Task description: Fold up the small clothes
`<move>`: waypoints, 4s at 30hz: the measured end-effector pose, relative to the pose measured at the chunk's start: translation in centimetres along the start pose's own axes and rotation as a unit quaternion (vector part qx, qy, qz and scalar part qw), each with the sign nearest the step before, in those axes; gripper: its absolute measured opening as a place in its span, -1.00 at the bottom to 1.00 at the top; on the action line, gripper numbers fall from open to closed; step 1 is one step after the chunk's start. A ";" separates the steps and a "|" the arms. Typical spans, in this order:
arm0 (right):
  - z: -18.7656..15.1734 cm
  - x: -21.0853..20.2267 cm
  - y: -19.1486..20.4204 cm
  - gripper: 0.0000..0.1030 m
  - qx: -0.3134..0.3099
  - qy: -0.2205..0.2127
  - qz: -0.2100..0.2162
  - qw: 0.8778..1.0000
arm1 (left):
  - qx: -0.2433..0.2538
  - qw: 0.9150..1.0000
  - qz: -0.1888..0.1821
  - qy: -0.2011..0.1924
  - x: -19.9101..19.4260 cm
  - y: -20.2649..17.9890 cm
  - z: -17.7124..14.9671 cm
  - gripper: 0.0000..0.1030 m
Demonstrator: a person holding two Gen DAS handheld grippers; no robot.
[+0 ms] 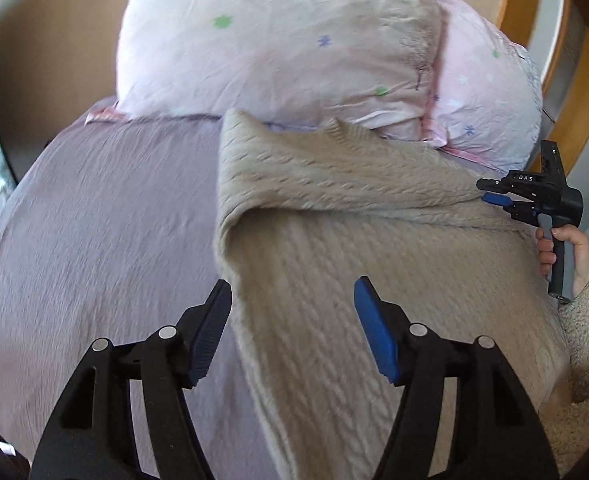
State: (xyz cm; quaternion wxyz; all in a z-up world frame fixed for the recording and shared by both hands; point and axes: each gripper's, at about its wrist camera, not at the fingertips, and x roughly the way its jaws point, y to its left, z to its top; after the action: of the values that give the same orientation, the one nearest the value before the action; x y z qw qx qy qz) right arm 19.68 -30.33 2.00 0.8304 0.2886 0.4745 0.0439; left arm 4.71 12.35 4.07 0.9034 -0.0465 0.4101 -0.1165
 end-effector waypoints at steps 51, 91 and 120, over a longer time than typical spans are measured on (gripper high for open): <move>4.6 -2.2 -6.3 -0.58 0.161 -0.094 0.071 0.980 | -0.280 0.948 -0.155 0.000 12.9 4.4 12.7 -0.87; 5.8 -11.6 -8.3 0.96 0.036 -0.223 0.062 0.972 | -0.275 0.795 -0.509 0.183 20.6 -24.8 12.9 -0.65; 5.1 -4.3 -9.8 0.43 0.064 0.022 0.055 0.996 | -0.135 0.954 -0.243 0.113 18.5 -17.6 10.3 0.60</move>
State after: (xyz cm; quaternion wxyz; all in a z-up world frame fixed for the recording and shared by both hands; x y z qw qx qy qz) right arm 19.54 -42.19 2.13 0.7959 0.3660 0.4780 0.0648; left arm 21.17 -9.42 0.55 0.7812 -0.2531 0.4974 -0.2799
